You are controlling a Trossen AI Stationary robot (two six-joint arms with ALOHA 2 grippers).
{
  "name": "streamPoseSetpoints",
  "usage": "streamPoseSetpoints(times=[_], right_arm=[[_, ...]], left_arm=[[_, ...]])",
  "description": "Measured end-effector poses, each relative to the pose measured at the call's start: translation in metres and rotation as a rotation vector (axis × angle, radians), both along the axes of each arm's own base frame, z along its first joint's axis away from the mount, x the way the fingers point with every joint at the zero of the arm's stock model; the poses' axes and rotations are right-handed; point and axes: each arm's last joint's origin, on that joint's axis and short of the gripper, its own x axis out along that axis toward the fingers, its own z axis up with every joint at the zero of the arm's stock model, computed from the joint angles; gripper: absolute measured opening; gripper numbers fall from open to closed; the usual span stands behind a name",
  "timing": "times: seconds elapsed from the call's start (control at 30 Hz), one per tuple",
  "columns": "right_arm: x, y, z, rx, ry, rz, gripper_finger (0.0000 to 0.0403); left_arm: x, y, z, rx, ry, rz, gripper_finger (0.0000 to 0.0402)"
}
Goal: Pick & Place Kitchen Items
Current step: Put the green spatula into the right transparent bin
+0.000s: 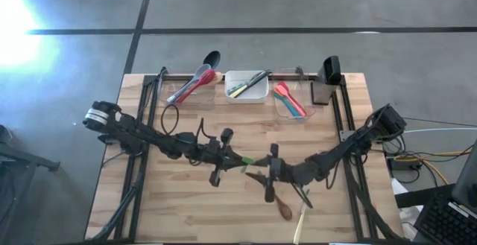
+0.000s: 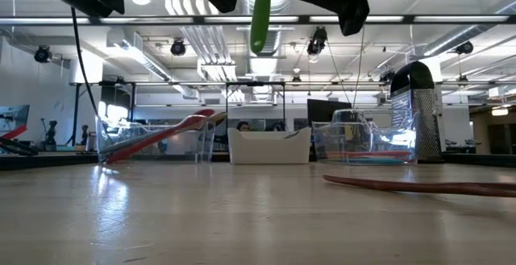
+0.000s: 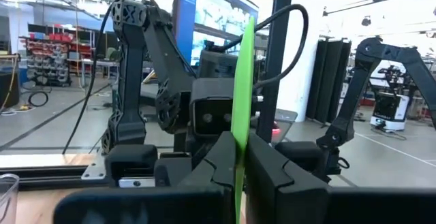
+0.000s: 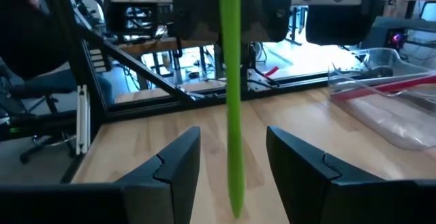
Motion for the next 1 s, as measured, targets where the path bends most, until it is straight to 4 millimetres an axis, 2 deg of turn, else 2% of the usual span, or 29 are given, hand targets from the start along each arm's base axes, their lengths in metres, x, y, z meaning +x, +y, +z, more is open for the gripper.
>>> streamPoseSetpoints(times=[0.47, 0.57, 0.67, 0.7, 0.93, 1.0], right_arm=[[0.016, -0.013, 0.017, -0.014, -0.051, -0.004, 0.0122], [0.017, -0.014, 0.017, -0.013, -0.052, 0.003, 0.0090], [0.017, -0.013, 0.016, -0.019, -0.045, 0.021, 0.0029], [0.017, -0.012, 0.016, -0.019, -0.043, 0.026, 0.0021], [0.017, -0.013, 0.015, -0.022, -0.034, 0.026, 0.0013], [0.017, -0.013, 0.015, -0.024, -0.032, 0.026, 0.0012]], left_arm=[[0.002, 0.000, 0.006, 0.010, -0.023, -0.021, 0.0016], [0.002, 0.000, 0.006, 0.011, -0.024, -0.021, 0.0016], [0.003, 0.001, 0.005, 0.012, -0.014, -0.020, 0.0016], [0.003, 0.001, 0.005, 0.012, -0.010, -0.019, 0.0016], [0.003, 0.001, 0.004, 0.007, -0.001, -0.021, 0.0017], [0.003, 0.001, 0.003, 0.008, 0.005, -0.023, 0.0027]])
